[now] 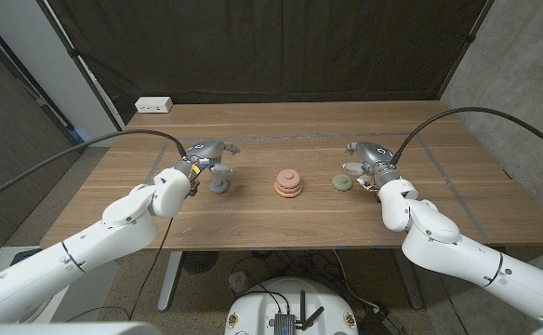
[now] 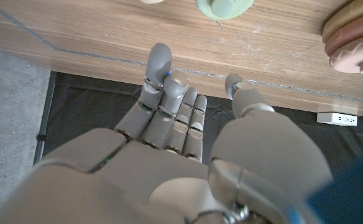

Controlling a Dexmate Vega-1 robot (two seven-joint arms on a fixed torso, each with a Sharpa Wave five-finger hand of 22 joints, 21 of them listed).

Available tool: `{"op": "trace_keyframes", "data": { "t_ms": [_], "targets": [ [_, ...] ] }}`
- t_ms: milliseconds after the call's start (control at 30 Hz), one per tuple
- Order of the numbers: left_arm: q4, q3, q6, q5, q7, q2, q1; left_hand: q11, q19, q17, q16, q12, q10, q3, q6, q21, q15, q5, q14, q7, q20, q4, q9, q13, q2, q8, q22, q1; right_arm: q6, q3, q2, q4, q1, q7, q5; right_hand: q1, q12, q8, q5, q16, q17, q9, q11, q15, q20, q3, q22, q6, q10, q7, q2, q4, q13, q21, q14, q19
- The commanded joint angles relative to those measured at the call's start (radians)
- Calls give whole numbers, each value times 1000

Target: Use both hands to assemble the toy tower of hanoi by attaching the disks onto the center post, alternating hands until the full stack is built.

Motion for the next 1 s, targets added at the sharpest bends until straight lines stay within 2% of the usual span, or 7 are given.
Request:
{"op": "trace_keyframes", "data": {
  "t_ms": [33,433,500,1000],
  "targets": [
    [5,-19,13,-38,95,0,50,-1,1,3,8,-2,13,9,7,-2,-54,6,3,-5,-124,1,3,2,10,-3,-1,2,-6,-10,0,6,5,16,-20,-2,0,-2,2,-1,5,3,4,-70,-102,5,3,-2,-2,7,10,0,0,2,-4,-1],
    [-16,-32,41,-62,130,11,74,-2,-3,4,8,-3,15,11,12,-7,-54,8,0,-7,-122,3,3,1,12,-5,-3,-3,-17,-30,-11,-8,9,48,-51,-8,-9,-13,1,-9,-1,4,14,-70,-101,4,-1,-25,-35,21,6,0,-3,-2,-16,-9],
    [-18,-36,40,-68,135,14,78,-1,-4,2,7,-4,14,11,12,-8,-54,8,-2,-7,-122,3,3,1,13,-5,-3,-3,-22,-34,-13,-12,12,59,-59,-9,-11,-22,1,-11,-1,3,20,-70,-101,4,-1,-41,-48,24,5,-1,-5,-2,-19,-12],
    [-34,-59,76,-96,165,25,92,-4,-6,2,6,-2,24,16,20,-13,-54,10,-7,-6,-122,5,3,0,21,-8,-4,-10,-79,-91,-34,-44,51,194,-137,-30,-15,-55,-10,-55,-39,-1,46,-69,-99,-15,-7,-112,-124,49,-15,1,-17,-11,-67,-49]
  ]
}}
